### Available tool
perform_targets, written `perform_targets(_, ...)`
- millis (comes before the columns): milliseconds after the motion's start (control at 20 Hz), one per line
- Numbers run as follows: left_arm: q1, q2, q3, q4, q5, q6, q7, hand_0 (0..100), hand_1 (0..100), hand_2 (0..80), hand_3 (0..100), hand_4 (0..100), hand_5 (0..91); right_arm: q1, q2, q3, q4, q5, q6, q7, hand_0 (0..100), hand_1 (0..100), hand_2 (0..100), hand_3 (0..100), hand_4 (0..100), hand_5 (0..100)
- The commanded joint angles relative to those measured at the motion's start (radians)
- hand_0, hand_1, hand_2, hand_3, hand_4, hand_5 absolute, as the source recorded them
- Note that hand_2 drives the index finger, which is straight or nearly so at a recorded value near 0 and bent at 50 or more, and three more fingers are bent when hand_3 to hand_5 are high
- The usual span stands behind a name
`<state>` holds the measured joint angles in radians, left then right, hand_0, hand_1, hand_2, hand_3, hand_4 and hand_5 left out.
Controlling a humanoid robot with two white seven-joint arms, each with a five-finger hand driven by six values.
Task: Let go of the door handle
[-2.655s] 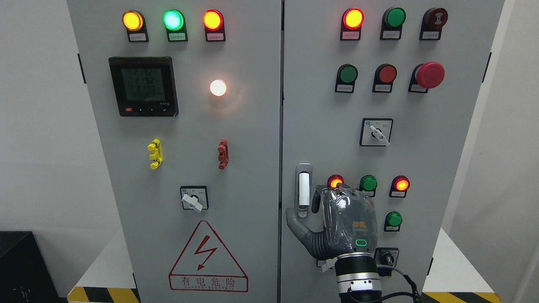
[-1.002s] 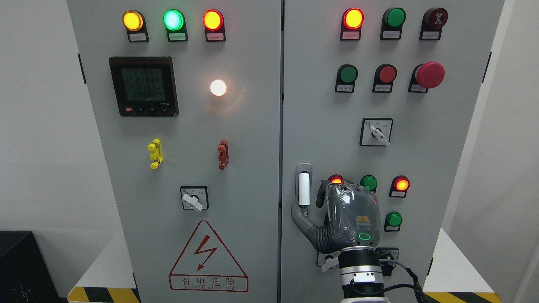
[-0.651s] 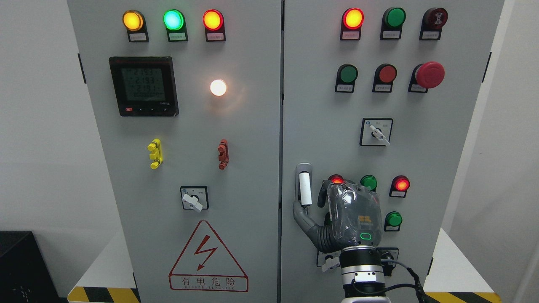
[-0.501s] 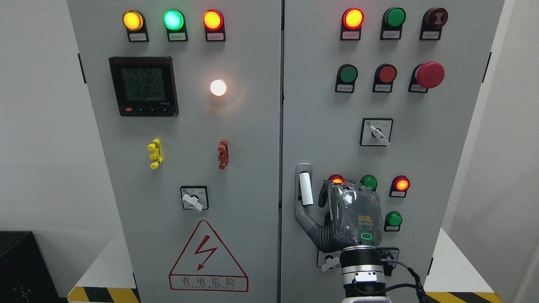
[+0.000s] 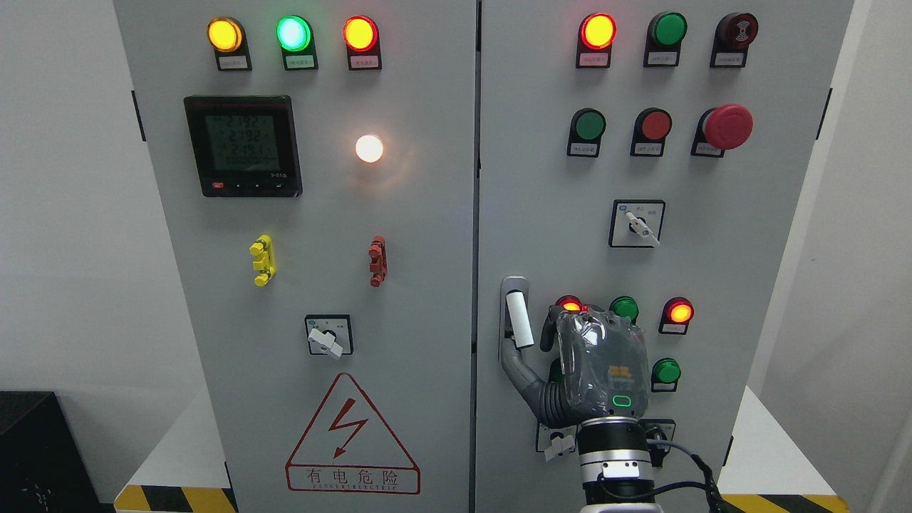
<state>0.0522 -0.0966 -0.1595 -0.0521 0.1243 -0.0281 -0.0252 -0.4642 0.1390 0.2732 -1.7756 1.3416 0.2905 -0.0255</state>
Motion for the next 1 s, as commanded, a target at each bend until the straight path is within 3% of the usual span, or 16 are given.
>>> perform_targets(0,0.000,0.000,0.000,0.000,0.000,-0.001,-0.001,0,0,4.3,11,1,0.0,0.001,0.002,-0.008,-0.004,-0.001,-0.001,-0.001,39,42,72,97,75,67)
perform_targets(952,0.000,0.000,0.000,0.000,0.000,-0.001,-0.001,0,0,4.4,11,1,0.0,0.009,0.002,-0.023,-0.010,-0.001,-0.002,-0.001,39,43,72,97,75,67)
